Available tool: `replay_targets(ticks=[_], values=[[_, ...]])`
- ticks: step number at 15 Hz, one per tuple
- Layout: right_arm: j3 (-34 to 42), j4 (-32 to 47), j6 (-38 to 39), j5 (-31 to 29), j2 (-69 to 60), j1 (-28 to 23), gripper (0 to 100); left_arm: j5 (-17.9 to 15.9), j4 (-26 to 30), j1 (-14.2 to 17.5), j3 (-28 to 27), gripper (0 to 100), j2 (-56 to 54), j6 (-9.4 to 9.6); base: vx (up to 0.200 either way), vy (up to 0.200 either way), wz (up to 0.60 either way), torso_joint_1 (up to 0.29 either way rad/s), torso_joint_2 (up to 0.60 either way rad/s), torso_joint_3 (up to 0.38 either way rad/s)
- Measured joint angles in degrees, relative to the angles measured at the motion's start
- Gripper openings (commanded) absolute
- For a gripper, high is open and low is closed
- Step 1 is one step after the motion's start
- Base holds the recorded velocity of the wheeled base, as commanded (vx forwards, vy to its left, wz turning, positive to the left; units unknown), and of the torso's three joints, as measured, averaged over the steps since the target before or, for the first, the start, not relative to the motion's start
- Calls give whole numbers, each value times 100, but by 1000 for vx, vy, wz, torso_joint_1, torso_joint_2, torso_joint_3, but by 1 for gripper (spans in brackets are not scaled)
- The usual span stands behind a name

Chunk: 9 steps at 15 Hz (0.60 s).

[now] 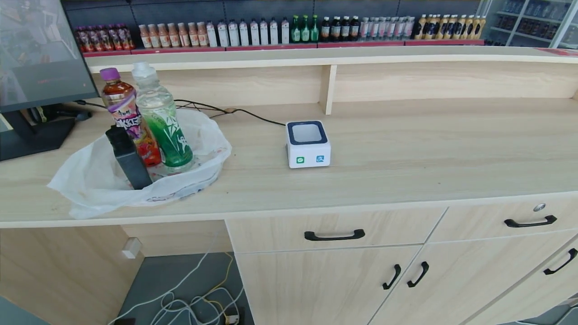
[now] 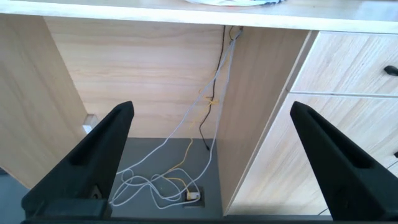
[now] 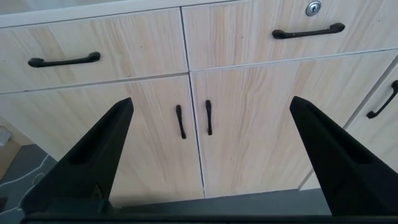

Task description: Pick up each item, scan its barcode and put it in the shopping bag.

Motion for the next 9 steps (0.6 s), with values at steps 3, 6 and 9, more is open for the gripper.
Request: replay_targets(ticks=[3, 6, 9], values=[[-4, 2, -1, -2, 0, 9, 100, 0, -5, 11, 0, 100, 0, 0, 0, 0, 0, 0, 0, 0], [-2, 2, -26, -2, 0, 5, 100, -2, -2, 1, 0, 100, 0, 0, 0, 0, 0, 0, 0, 0], [-2, -2, -23, 4, 0, 0, 100, 0, -2, -2, 0, 100, 0, 0, 0, 0, 0, 0, 0, 0]])
